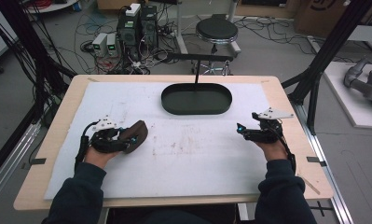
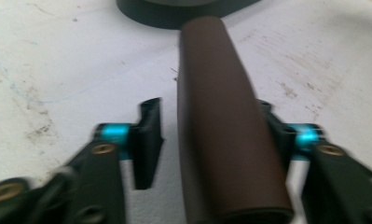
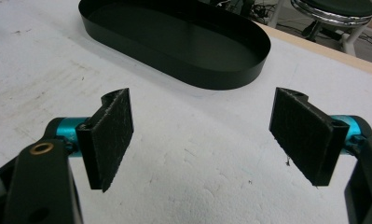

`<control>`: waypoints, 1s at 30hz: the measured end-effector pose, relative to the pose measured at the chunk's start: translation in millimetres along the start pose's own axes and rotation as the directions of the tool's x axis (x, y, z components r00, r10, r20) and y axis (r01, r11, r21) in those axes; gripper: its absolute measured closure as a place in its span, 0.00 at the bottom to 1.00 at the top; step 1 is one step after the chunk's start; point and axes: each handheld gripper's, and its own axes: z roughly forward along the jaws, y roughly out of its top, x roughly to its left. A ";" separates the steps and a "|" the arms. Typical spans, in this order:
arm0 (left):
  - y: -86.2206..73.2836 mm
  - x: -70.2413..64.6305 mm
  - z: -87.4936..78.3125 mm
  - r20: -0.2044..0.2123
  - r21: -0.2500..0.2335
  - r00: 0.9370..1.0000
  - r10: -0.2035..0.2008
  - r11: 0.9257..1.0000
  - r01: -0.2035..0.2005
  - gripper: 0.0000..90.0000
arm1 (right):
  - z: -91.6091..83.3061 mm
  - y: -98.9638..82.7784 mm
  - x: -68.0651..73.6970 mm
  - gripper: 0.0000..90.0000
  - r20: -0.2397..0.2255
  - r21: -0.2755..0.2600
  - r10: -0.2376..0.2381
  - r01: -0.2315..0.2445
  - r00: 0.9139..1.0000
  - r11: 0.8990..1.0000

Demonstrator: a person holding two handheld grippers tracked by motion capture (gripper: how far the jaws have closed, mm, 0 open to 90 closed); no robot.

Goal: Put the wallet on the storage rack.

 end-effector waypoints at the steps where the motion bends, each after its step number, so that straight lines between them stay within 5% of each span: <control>1: 0.0 0.0 0.0 0.000 0.000 1.000 0.000 1.000 0.000 0.67 | -0.1 0.0 -0.2 0.24 0.000 0.001 -0.003 0.003 1.000 1.000; 8: 2.6 -0.7 -1.5 -0.019 -0.013 1.000 0.014 1.000 -0.014 0.71 | -0.3 0.2 0.4 0.26 -0.006 0.001 -0.001 0.001 1.000 1.000; 13: 11.9 -0.9 -3.2 -0.007 -0.084 1.000 0.011 0.996 -0.011 0.71 | -0.6 0.3 -0.6 0.26 -0.007 -0.005 0.004 -0.004 1.000 1.000; 20: 37.4 3.5 4.1 0.019 -0.180 1.000 -0.023 0.983 0.026 0.72 | -0.7 0.2 -3.2 0.26 0.009 -0.013 0.003 -0.003 1.000 1.000; 30: 92.2 -0.3 31.8 0.085 -0.233 0.996 0.018 0.972 0.002 0.72 | 0.3 -0.7 -8.9 0.24 0.007 -0.021 0.009 -0.009 1.000 1.000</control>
